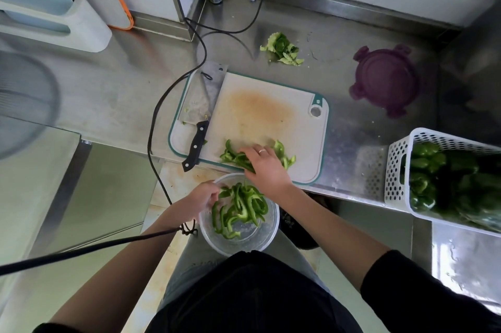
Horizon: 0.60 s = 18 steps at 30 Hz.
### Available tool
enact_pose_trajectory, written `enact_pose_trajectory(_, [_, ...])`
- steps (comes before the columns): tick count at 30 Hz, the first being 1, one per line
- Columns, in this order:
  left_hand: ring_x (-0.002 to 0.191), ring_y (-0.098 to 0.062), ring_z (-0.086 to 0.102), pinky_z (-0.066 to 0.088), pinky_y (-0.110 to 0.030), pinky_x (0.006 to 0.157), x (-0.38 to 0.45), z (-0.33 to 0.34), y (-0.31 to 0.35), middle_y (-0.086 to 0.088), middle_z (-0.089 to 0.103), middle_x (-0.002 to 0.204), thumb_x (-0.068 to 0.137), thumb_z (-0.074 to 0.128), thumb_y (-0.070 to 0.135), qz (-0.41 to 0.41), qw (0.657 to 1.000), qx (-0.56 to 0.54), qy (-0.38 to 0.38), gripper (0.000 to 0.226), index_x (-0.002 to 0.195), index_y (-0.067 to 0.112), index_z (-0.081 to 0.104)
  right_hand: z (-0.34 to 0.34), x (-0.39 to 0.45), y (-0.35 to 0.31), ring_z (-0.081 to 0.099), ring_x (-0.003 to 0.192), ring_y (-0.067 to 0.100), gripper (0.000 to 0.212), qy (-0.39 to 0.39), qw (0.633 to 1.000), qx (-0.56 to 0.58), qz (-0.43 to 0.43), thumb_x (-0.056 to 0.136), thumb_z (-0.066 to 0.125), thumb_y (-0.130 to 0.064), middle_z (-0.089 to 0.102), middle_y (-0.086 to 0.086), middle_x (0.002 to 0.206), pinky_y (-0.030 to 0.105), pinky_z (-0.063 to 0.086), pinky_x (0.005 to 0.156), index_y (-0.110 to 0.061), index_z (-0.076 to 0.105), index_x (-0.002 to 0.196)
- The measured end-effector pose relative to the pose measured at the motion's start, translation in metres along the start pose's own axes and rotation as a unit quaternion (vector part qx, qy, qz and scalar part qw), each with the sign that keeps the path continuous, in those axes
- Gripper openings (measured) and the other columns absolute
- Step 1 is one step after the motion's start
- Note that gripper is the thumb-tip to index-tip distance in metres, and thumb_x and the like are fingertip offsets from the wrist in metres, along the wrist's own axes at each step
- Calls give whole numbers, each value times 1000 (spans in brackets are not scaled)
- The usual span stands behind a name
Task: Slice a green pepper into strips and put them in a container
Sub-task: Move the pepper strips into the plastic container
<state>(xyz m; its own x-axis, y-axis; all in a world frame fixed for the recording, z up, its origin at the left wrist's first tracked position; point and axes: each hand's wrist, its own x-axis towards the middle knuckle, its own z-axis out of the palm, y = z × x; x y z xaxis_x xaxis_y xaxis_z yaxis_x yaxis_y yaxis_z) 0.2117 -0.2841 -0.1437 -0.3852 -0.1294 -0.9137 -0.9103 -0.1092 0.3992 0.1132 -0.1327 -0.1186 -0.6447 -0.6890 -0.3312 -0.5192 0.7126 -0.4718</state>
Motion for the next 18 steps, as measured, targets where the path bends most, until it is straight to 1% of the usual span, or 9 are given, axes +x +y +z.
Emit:
enact_pose_trajectory(2, [62,-19,44,36,-27,58,1,0,1,-5,46,73,86,36,-3,2,1000,8,1,33,58,13,37,0,-9,-5,36,127,32,50,-10,1000,21,0,91,57,-13,45,13,137,39,35,105,-14,41,138])
enact_pose_trajectory(5, [73,-24,49,41,-35,74,-1,3,5,-11,47,76,86,36,-6,1,999,36,15,35,55,12,36,5,-29,-20,36,130,30,53,-50,998,36,-31,89,59,-15,48,15,135,44,35,108,-13,40,139])
enact_pose_trajectory(8, [63,-20,39,36,-29,63,-2,6,4,-6,40,68,90,33,-3,10,999,50,4,29,66,10,41,18,-54,-36,32,133,29,66,-131,990,49,-8,90,59,-23,39,16,141,39,32,105,-13,25,146])
enact_pose_trajectory(11, [68,-21,40,33,-28,65,-5,5,8,-7,35,71,84,36,-8,-8,994,105,2,23,67,8,40,37,-66,-34,16,140,24,73,-199,980,24,-5,89,57,-41,25,10,149,44,30,110,-16,22,147])
enact_pose_trajectory(13, [85,-27,44,36,-30,70,-8,7,14,-9,34,75,82,37,-12,-22,992,127,8,19,90,-1,51,43,-67,-32,8,142,23,71,-255,964,-46,-60,88,51,-53,21,6,153,49,22,113,-20,27,147])
enact_pose_trajectory(14, [92,-31,45,38,-32,70,-7,7,16,-10,34,76,82,38,-11,-29,991,134,11,29,105,-4,53,41,-66,-32,13,142,24,67,-271,957,-65,-78,89,48,-56,25,6,152,48,23,113,-22,34,144])
enact_pose_trajectory(15, [96,-33,47,40,-36,72,-8,7,16,-12,35,78,81,41,-8,-28,991,132,6,32,111,-8,52,36,-65,-33,25,138,24,60,-273,956,-69,-82,89,46,-59,36,6,147,45,31,109,-22,45,137])
enact_pose_trajectory(16, [94,-32,50,42,-39,74,-9,7,16,-13,37,79,79,45,-3,-7,993,122,-4,27,104,-10,52,29,-63,-34,42,127,24,53,-255,962,-62,-81,90,42,-60,51,4,134,42,41,100,-23,56,125])
enact_pose_trajectory(18, [76,-20,54,44,-29,70,-17,7,16,-8,43,74,83,46,-1,34,996,85,-18,9,87,-3,53,11,-60,-34,61,92,18,49,-180,980,-35,-70,90,33,-59,66,-3,98,33,52,76,-23,65,97])
